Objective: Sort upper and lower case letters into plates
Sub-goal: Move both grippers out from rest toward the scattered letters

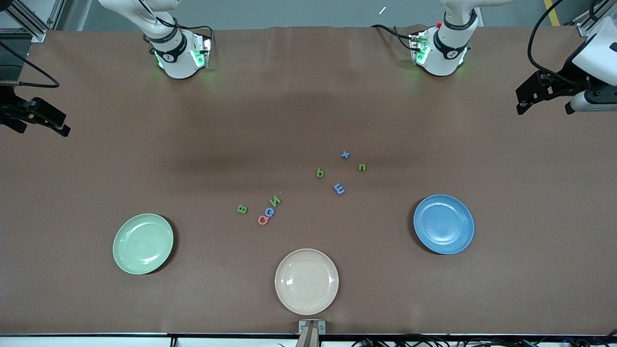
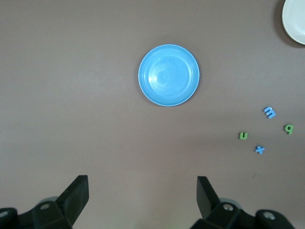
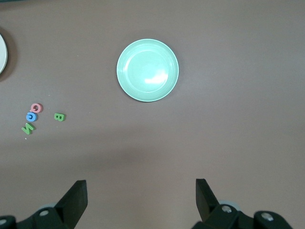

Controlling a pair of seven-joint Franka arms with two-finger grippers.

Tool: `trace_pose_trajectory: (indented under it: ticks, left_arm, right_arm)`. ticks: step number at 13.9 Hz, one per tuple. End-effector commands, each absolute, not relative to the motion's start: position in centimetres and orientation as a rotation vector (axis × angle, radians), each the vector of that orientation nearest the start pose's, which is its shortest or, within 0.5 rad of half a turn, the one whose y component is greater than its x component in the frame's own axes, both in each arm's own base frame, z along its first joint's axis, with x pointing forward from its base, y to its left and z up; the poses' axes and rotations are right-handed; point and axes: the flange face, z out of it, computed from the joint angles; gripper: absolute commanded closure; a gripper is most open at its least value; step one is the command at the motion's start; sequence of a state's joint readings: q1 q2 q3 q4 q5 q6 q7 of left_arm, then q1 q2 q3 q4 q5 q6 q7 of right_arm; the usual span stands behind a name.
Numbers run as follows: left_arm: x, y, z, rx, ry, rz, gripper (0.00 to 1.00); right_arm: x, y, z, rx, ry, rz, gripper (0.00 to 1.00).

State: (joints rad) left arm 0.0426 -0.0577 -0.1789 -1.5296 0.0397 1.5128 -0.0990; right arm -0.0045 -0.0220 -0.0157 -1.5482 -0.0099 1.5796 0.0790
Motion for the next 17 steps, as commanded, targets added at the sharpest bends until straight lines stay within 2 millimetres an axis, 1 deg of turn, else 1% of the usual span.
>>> trace_pose_trajectory:
  ticks: [1,3,4,5,6,7,8,9,10,11,12,13,14,15,16,17]
  left_arm:
    - [52.7,-6.9,67.4,-3.113,0.066,-0.059,0.00]
    - [53.9,-6.7,65.6,-3.116,0.069,-0.006,0.00]
    - [54.4,-6.9,64.8,-3.122,0.072,0.006,0.00]
    - [55.7,-7.6,62.5,-3.115,0.096,0.068,0.00]
    - [56.7,-8.8,60.5,-3.121,0.093,0.100,0.00]
    - [57.2,-10.6,59.0,-3.131,0.091,0.085,0.00]
    - [58.0,-12.1,55.9,-3.135,0.035,0.104,0.00]
    - [58.3,-13.7,53.6,-3.140,-0.003,0.097,0.00]
    - [58.1,-15.7,51.2,-3.143,-0.034,0.096,0.00]
    - [58.0,-17.4,49.1,-3.152,-0.115,0.049,0.00]
    - [57.5,-19.3,46.8,-3.155,-0.173,0.029,0.00]
    - [56.6,-21.5,44.9,-3.154,-0.208,0.023,0.00]
    - [55.9,-22.9,42.9,-3.144,-0.254,0.035,0.00]
    - [54.9,-24.6,40.6,-3.140,-0.311,0.040,0.01]
    - [54.1,-26.3,38.4,-3.141,-0.316,0.050,0.01]
    - [53.1,-28.0,36.0,-3.136,-0.290,0.083,0.03]
  right_arm:
    - [54.7,-0.9,64.8,-3.134,0.178,-0.084,0.00]
    - [54.8,-0.9,64.8,-3.134,0.178,-0.087,0.00]
    - [54.8,-0.5,64.9,-3.134,0.166,-0.091,0.00]
    - [54.8,-0.3,65.0,-3.134,0.161,-0.094,0.00]
    - [55.0,0.1,64.8,-3.131,0.159,-0.096,0.00]
    - [55.5,0.8,64.2,-3.122,0.199,-0.090,0.00]
    - [56.4,1.8,62.8,-3.118,0.232,-0.058,0.00]
    - [57.3,3.3,61.4,-3.120,0.216,-0.048,0.00]
    - [58.3,5.0,59.8,-3.121,0.205,-0.041,0.00]
    - [59.5,6.5,57.6,-3.120,0.236,-0.024,0.00]
    - [60.9,8.3,55.2,-3.118,0.259,-0.020,0.00]
    - [62.1,10.7,52.5,-3.120,0.260,-0.018,0.00]
    - [63.4,12.3,49.3,-3.119,0.291,-0.011,0.00]
    - [64.4,13.4,46.5,-3.116,0.316,-0.006,0.00]
    - [65.1,15.1,43.7,-3.120,0.317,0.000,0.00]
    - [65.6,17.1,40.3,-3.123,0.327,0.016,0.00]
